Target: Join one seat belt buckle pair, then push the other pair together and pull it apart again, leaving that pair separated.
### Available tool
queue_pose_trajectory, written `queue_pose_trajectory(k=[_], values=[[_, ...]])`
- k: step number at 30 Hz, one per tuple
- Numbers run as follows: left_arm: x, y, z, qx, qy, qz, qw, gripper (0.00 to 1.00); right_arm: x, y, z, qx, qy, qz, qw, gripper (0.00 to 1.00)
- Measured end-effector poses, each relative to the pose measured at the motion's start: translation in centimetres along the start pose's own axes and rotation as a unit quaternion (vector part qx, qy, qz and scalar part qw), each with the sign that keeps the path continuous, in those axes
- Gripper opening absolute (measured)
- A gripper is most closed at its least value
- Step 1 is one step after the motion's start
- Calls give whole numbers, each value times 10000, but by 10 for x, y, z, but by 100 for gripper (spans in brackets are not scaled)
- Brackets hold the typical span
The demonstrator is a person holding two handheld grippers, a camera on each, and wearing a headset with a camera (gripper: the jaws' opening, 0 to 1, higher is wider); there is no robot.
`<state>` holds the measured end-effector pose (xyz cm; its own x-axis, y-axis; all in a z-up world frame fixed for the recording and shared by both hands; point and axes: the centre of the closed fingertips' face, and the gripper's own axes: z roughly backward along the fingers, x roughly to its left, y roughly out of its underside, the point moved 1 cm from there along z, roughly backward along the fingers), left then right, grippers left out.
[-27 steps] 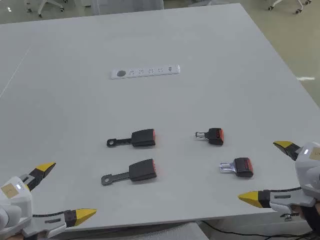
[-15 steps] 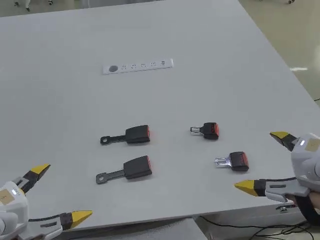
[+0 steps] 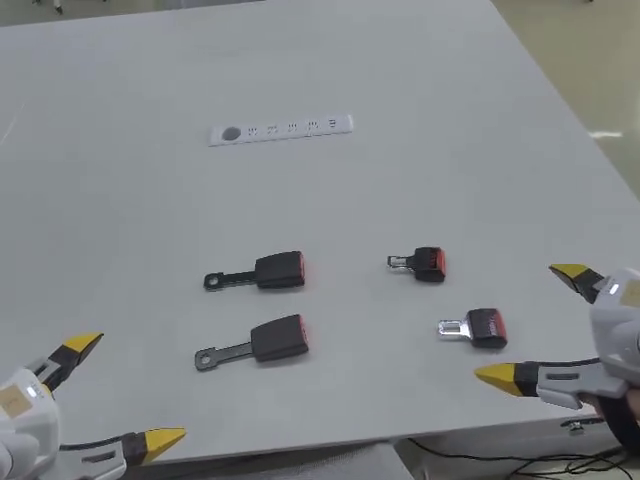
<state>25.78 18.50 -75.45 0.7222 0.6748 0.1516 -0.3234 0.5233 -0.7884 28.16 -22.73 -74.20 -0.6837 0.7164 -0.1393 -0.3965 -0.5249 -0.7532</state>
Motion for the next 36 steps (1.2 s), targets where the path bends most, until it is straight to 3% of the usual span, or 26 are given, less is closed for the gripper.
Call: queue_pose_trajectory(k=[12,15,36], values=[[1,2,0,11,26,51,10000,97,5,-1,-3,5,-58,-13,10000,100],[2,4,0,94,-13,-113,9999,96,6,0,-2,66,-81,31,9999,98],[2,-1,3,-22,-29,-75,10000,99,5,-8,1,89,-44,112,9999,91]])
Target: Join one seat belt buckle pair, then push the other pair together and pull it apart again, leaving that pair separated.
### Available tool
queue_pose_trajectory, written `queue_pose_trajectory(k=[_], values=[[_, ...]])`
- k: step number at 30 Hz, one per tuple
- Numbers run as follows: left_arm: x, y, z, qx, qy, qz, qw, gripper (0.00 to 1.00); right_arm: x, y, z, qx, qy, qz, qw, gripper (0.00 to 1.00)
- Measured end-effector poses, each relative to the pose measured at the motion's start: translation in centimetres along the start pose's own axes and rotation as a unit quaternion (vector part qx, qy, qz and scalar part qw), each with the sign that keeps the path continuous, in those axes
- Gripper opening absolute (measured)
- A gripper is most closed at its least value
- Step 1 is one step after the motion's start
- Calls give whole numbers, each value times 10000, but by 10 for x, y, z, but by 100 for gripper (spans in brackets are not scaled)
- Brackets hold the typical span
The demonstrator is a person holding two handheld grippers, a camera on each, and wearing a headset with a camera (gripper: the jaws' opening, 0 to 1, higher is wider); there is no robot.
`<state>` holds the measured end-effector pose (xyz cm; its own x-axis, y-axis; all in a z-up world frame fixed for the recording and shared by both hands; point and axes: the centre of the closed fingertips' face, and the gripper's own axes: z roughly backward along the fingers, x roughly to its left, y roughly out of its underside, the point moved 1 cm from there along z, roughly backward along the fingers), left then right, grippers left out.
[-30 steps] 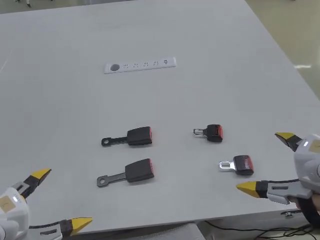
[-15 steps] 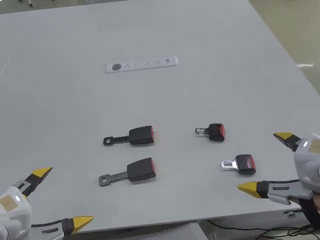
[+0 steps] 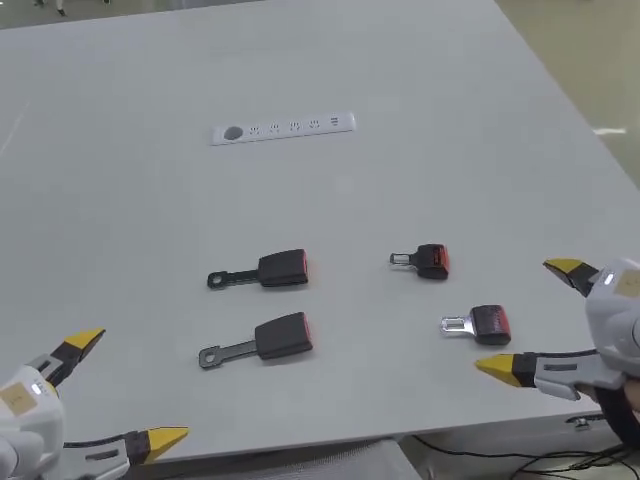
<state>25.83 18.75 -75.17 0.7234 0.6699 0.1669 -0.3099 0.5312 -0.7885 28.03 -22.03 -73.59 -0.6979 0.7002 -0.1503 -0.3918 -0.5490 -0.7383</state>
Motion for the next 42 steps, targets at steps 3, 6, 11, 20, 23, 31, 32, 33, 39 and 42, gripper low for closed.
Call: queue_pose_trajectory(k=[3,6,11,20,23,31,32,33,39,42], values=[[0,0,0,-8,9,25,10000,99,0,-1,0,-3,-9,22,10000,90],[-1,0,0,-3,29,40,10000,99,1,-4,1,-2,-20,35,10000,89],[-1,-1,1,6,48,49,10000,99,2,-7,1,4,-38,52,10000,88],[-9,-13,-9,168,240,-69,9995,99,7,-5,-3,111,-233,74,9996,79],[-10,-10,-15,383,351,-287,9982,94,6,-3,-4,144,-261,166,9994,77],[-17,-15,-34,769,582,-774,9923,87,2,5,-10,168,-547,428,9974,70],[-18,-16,-35,781,617,-795,9918,85,2,5,-11,182,-550,459,9973,69],[-17,-16,-40,819,685,-873,9904,83,2,7,-13,229,-616,513,9965,70],[-24,-22,-68,1011,966,-1275,9819,71,6,16,-27,471,-889,999,9899,63],[-26,-25,-82,1073,1096,-1325,9793,70,4,19,-33,513,-1019,1293,9850,60]])
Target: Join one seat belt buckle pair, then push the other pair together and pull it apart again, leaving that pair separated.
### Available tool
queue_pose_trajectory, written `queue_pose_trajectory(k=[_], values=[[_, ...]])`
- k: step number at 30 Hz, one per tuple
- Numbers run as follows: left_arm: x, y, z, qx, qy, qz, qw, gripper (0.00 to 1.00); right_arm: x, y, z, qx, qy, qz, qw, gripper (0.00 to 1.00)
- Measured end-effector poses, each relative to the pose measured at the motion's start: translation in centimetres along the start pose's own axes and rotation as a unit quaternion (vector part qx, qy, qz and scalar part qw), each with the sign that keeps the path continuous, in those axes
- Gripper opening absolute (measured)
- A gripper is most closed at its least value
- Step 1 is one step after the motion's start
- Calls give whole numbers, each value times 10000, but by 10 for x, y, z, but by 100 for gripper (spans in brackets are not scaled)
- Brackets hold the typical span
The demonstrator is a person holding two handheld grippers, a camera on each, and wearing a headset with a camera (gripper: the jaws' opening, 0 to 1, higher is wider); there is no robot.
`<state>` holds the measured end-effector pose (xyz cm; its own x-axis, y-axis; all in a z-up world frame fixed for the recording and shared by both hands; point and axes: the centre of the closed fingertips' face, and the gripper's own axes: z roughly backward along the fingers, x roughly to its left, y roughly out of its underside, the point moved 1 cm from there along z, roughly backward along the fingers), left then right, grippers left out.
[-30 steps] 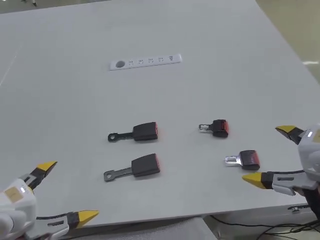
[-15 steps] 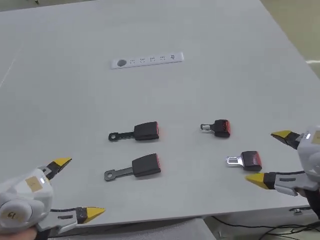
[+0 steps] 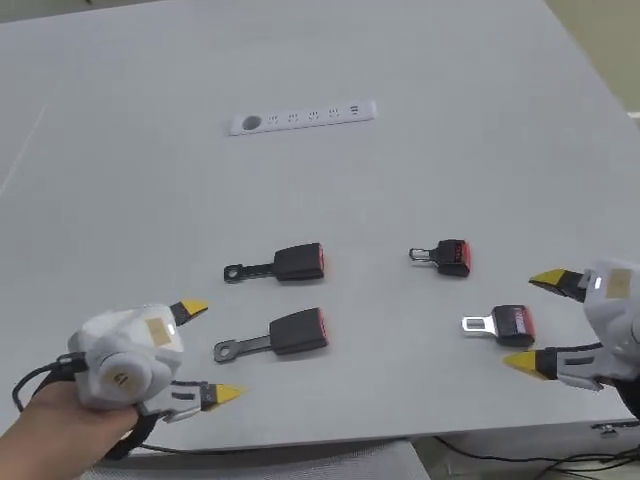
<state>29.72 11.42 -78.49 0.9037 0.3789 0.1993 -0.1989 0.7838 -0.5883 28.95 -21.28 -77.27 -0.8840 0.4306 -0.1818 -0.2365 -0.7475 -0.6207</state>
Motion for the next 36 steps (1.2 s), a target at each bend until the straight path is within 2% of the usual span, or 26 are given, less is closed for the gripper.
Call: queue_pose_trajectory(k=[3,4,7,9,10,11,18,21,24,28,32,33,36], values=[[-1,-4,-14,134,201,-105,9997,67,-5,6,-7,61,-59,90,9999,59],[-4,-6,-20,165,317,-151,9992,66,-5,7,-10,38,-156,309,9994,58],[-5,-11,-31,163,431,-208,9987,64,-5,12,-14,85,-298,309,9990,51],[-6,-15,-40,186,505,-289,9981,62,-2,17,-17,178,-517,323,9980,44],[-7,-17,-44,213,555,-318,9977,60,-4,17,-18,158,-474,397,9980,44],[-7,-18,-47,247,587,-337,9974,60,-4,19,-20,171,-562,565,9967,43],[-4,-24,-68,408,841,-539,9942,54,-13,35,-31,381,-896,689,9929,39],[-5,-26,-75,505,977,-596,9921,50,-15,42,-36,487,-1028,734,9908,38],[-8,-28,-82,592,1141,-811,9884,48,-14,50,-40,633,-1226,835,9869,36],[-10,-27,-89,707,1260,-914,9853,44,-15,54,-43,705,-1315,919,9845,34],[-15,-22,-91,885,1487,-1135,9784,35,-16,55,-45,734,-1357,937,9836,34],[-12,-24,-92,831,1438,-1109,9799,35,-16,55,-45,737,-1357,919,9837,34],[-14,-24,-93,821,1579,-1218,9765,35,-16,55,-45,764,-1384,919,9831,33]])
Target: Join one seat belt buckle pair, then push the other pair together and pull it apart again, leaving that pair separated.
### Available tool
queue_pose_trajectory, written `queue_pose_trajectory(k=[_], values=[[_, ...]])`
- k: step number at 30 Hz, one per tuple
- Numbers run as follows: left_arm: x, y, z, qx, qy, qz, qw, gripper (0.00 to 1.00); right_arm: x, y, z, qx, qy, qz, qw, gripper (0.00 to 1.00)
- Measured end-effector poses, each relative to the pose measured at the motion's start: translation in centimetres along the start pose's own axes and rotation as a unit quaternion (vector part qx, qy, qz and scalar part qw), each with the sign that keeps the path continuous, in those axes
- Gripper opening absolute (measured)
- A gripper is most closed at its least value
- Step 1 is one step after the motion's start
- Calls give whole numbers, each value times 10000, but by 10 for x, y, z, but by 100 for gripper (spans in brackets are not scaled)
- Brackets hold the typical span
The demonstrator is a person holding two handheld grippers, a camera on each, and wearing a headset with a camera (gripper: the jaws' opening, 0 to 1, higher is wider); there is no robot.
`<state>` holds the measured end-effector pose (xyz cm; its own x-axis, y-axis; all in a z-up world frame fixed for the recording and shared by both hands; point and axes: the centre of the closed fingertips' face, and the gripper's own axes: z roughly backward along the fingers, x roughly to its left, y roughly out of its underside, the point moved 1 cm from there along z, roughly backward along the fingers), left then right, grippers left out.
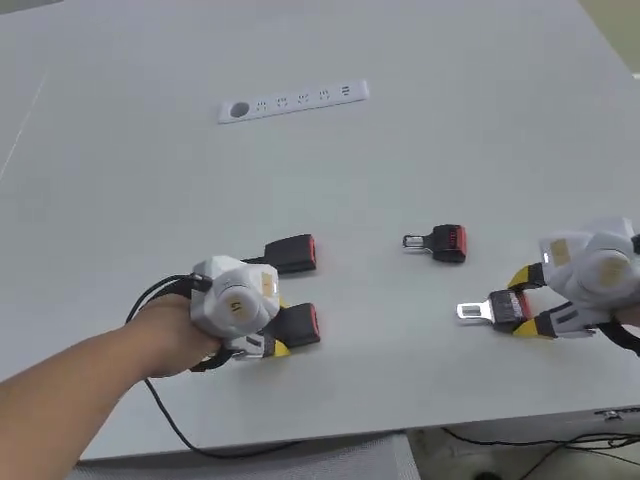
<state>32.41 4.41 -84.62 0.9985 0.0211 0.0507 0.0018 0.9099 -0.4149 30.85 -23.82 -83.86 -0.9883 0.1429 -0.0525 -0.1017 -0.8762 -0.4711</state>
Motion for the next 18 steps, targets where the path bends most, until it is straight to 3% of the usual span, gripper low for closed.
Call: queue_pose_trajectory(k=[7,14,18], values=[[-2,-2,-2,165,135,-289,9994,34,0,1,-1,182,-93,27,9998,32],[-2,-1,-2,251,178,-193,9993,34,-1,-3,-2,228,-58,-329,9992,32],[-2,0,-2,247,196,-157,9994,34,0,-12,-8,206,-10,-137,9997,32]])
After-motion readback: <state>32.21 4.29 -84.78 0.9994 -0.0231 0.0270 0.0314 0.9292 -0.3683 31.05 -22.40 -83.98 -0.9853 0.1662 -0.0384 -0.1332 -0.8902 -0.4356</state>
